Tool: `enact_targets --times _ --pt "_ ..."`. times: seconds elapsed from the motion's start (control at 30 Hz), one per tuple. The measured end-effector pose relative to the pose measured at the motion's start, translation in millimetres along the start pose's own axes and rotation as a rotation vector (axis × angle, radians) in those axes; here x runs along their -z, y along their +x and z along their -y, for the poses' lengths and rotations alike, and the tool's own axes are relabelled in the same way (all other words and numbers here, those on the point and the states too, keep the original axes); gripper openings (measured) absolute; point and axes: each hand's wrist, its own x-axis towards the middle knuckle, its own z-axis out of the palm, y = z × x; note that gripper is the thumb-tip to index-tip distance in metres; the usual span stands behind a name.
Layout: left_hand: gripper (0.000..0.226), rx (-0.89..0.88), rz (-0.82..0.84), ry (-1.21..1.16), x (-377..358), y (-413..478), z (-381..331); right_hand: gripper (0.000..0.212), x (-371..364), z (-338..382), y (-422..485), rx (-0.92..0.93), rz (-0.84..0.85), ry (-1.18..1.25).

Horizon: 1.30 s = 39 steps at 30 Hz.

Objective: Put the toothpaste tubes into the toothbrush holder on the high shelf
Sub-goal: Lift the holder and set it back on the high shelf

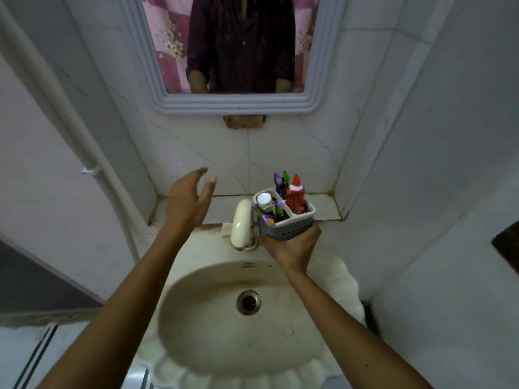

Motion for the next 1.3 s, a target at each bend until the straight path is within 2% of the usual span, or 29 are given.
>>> enact_targets --times 0.1,0.5,0.73,0.87,1.03,1.17,1.3 --pt "0.052 -0.006 0.051 0.120 3.3 -4.7 18.0 0.116 0.5 30.9 -2.7 0.051 -0.029 0.054" --pt "0.051 -0.235 -0.136 0.148 75.8 38.9 -51.8 0.114 24.2 224.9 30.6 0.350 -0.117 0.189" --pt "0.039 -0.535 -0.440 0.109 191.8 87.0 -159.1 0.108 66.4 404.2 62.1 0.544 -0.213 0.252" --pt "0.031 -0.644 -0.559 0.153 252.2 111.2 -221.2 0.108 95.8 500.8 77.2 0.643 -0.240 0.300" --pt "0.049 -0.726 -0.670 0.164 310.6 142.5 -285.0 0.113 133.0 602.2 82.0 0.741 -0.252 0.357" --pt "0.052 -0.806 -0.770 0.233 345.7 166.9 -328.0 0.116 167.1 660.9 76.2 0.776 -0.213 0.387" --pt "0.055 -0.821 -0.851 0.413 369.3 198.7 -360.2 0.122 184.4 707.2 80.0 0.749 -0.204 0.386"
